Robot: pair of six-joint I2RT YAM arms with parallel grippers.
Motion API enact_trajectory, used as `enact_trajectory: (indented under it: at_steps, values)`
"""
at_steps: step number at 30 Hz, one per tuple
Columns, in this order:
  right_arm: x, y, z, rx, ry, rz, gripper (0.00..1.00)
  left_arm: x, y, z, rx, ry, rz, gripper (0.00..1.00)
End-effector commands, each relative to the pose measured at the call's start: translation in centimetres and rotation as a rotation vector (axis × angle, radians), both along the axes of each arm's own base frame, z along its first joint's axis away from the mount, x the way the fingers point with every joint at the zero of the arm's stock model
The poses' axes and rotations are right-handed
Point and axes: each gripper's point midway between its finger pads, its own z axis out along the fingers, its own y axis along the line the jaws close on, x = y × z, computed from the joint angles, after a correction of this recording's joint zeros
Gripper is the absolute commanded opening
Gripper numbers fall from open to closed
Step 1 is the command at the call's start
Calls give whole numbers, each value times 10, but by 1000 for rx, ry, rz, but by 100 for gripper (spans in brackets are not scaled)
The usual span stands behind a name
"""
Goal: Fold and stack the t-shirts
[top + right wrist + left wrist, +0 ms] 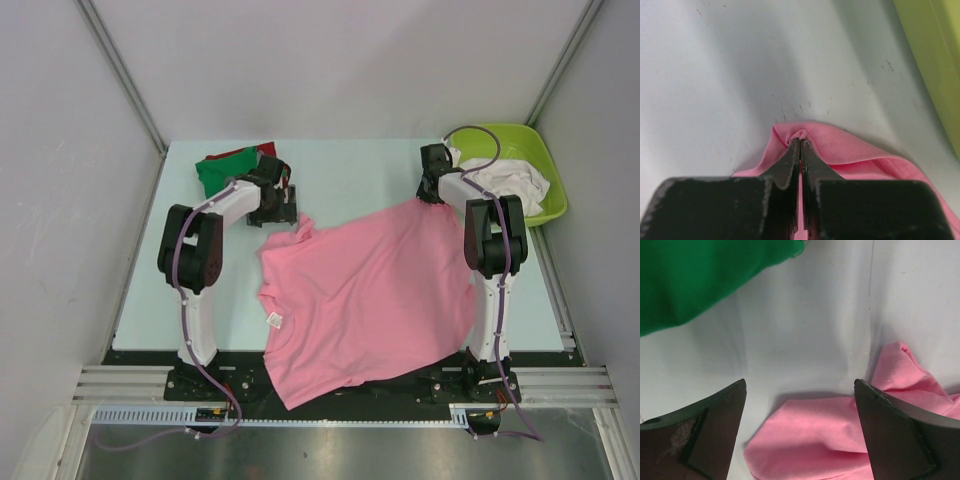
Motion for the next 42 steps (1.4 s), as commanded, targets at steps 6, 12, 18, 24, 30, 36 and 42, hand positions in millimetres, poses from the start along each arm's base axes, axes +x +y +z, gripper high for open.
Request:
enact_trajectory:
  at_steps: [6, 12, 18, 24, 30, 36, 42]
  values:
    - [5, 2, 11, 22, -32, -6, 0, -27, -6, -10, -36, 48, -41, 93]
    - [5, 3, 16, 30, -38, -6, 0, -56, -12, -5, -47, 57, -58, 93]
    - [4, 6, 20, 38, -44, 0, 0, -74, -26, 23, -69, -10, -91, 93]
    - [3, 9, 17, 44, -44, 3, 0, -101, -35, 53, -57, -79, -127, 93]
    - [2, 12, 14, 47, -37, 13, 0, -139, -37, 62, -34, -104, -151, 93]
    - [2, 12, 15, 44, -36, 14, 0, -186, -52, 38, -100, -78, -170, 92]
    - [2, 15, 17, 39, -40, 25, 0, -155, -61, 84, -67, -159, -171, 95]
